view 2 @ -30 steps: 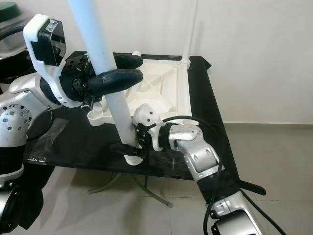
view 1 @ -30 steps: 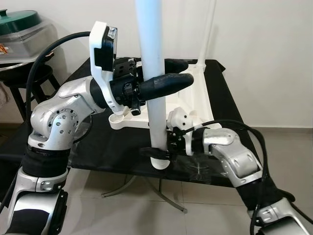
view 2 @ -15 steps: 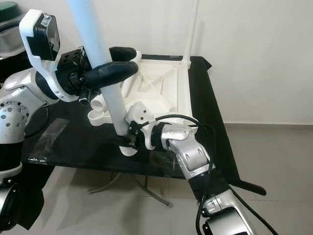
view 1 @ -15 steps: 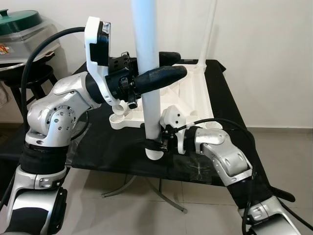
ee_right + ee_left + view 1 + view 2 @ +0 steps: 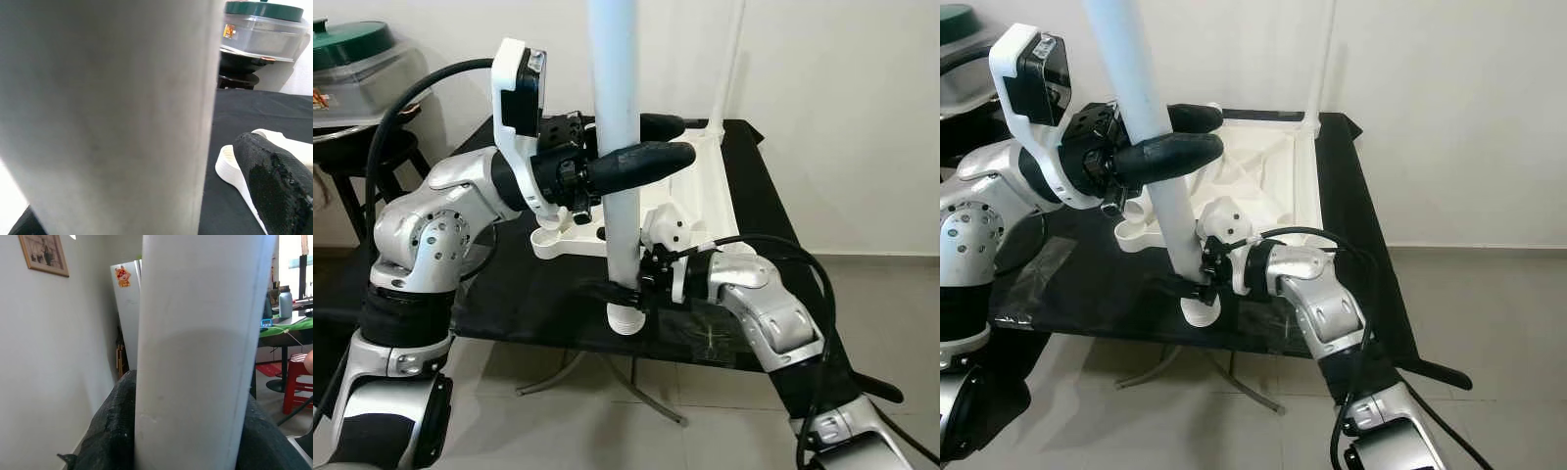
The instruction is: Building children table
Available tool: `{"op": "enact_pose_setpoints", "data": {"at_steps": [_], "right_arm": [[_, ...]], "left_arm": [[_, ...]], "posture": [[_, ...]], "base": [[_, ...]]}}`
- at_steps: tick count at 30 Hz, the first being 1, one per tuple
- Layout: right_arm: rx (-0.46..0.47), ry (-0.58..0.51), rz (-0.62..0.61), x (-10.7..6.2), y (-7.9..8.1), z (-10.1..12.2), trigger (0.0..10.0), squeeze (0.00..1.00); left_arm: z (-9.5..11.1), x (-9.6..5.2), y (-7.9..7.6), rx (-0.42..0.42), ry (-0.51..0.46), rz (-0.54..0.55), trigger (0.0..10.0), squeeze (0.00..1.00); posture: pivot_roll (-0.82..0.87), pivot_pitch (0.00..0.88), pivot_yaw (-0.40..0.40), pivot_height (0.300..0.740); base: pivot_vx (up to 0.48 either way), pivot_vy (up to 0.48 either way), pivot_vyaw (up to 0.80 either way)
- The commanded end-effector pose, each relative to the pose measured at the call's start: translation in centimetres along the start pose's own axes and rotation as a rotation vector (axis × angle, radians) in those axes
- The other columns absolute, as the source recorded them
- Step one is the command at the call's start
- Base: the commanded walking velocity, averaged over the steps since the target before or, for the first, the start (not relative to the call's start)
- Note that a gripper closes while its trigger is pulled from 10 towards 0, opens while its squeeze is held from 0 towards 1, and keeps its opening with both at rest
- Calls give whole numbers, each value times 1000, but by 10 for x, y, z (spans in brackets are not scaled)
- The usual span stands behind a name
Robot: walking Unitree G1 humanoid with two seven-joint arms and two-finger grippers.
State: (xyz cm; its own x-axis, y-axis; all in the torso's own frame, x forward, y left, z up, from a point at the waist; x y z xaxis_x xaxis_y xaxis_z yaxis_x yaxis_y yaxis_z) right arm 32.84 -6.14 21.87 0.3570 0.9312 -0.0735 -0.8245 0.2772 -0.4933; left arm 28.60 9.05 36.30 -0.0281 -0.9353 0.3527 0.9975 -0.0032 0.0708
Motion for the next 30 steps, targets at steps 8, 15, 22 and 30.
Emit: {"op": "enact_pose_setpoints", "data": {"at_steps": [8, 15, 22, 30], "right_arm": [[98, -75, 4, 42, 19, 3, 10000, 0], [117, -148, 71, 38, 29, 5, 0, 0], [101, -153, 141, 32, 38, 2, 0, 0], [88, -43, 33, 25, 22, -13, 0, 0]], "left_arm": [[-3, 27, -14, -42, -28, -168, 0, 0], [-2, 28, -14, -42, -32, -174, 0, 0], [-1, 27, -14, -38, -33, -177, 0, 0], [-1, 25, -13, -36, -36, -167, 0, 20]], "posture": [[9, 67, 35, 740], [9, 63, 35, 740], [8, 59, 36, 740], [3, 61, 37, 740]], "base": [[0, 0, 0], [0, 0, 0], [0, 0, 0], [0, 0, 0]]}}
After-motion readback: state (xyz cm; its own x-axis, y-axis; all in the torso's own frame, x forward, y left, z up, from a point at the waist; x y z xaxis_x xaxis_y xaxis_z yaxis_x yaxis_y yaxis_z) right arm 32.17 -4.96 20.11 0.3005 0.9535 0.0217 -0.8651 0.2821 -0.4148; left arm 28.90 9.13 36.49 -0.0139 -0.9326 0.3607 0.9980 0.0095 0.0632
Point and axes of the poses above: a point about 5 cm out from each wrist's last joint towards the gripper, its own x axis pointing out of the wrist towards the gripper, its own z axis along the axis of the wrist's last joint, y = z × x, the point moved 1 cm from there along x, pointing out of the wrist towards the gripper, and after that the axes turned 13 degrees about -x, right-handed, at the moved point
